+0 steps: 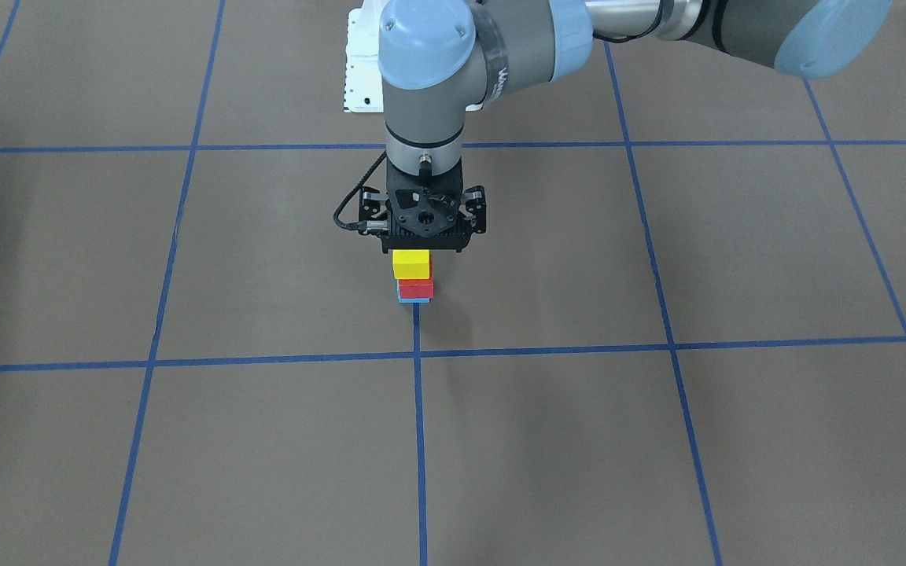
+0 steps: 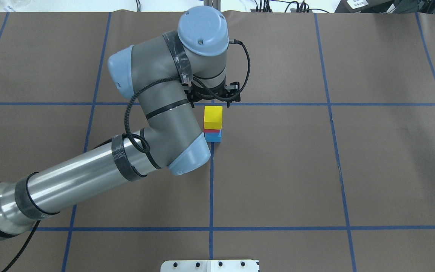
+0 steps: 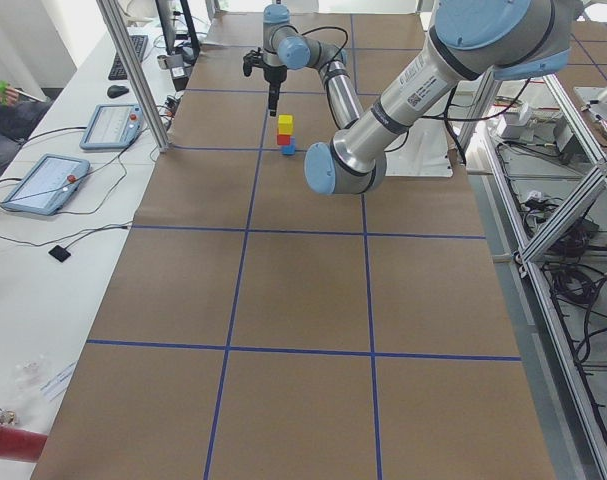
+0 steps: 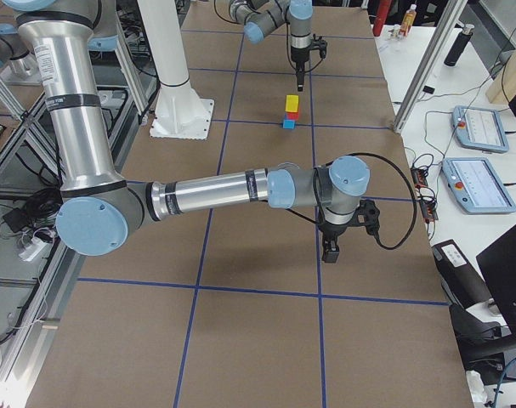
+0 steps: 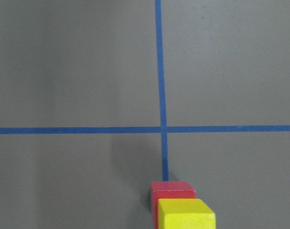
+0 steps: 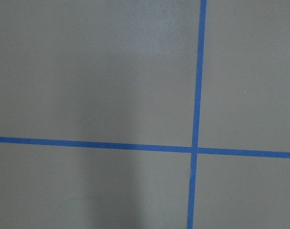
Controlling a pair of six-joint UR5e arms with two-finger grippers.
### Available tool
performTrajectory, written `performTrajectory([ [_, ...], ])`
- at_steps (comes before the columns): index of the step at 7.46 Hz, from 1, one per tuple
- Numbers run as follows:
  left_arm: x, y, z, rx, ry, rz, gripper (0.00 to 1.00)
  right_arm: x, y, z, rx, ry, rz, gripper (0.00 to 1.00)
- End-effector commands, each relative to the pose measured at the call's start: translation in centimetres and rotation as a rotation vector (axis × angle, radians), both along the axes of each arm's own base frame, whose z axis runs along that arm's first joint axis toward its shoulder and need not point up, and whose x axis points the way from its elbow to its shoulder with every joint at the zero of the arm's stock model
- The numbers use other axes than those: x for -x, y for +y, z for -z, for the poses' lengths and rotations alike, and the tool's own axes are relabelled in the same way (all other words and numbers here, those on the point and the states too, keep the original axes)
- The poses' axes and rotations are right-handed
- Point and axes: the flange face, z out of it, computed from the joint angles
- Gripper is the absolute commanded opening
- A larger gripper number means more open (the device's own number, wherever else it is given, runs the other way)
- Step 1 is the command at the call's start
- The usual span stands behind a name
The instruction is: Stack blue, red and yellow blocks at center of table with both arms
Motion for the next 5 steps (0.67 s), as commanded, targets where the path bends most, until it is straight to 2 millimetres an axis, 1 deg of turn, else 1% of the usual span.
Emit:
performTrajectory([
  [1, 14.8, 3.4, -12.2, -0.015, -0.029, -0.041, 1.00, -1.2, 1.8, -2.1, 0.010, -0.002, -0.013, 0.99],
  [2, 22.2, 3.1, -20.4, -0.028, -0.061, -0.015, 1.00, -1.3, 2.0, -2.4, 0.011, -0.001, -0.019, 0.99],
  [3, 28.7, 2.3, -27.1, -0.030, -0.076, -0.052, 1.00, -1.8, 2.2, -2.6, 0.004, 0.005, -0.024, 0.99],
  [4, 35.3, 1.4, -32.2, -0.042, -0.098, -0.073, 1.00, -2.1, 4.0, -4.7, 0.031, 0.011, -0.021, 0.99],
  [5, 39.9, 2.3, -38.4, -0.091, -0.141, -0.177, 1.00, -2.3, 4.6, -5.1, 0.021, 0.006, -0.028, 0.99],
])
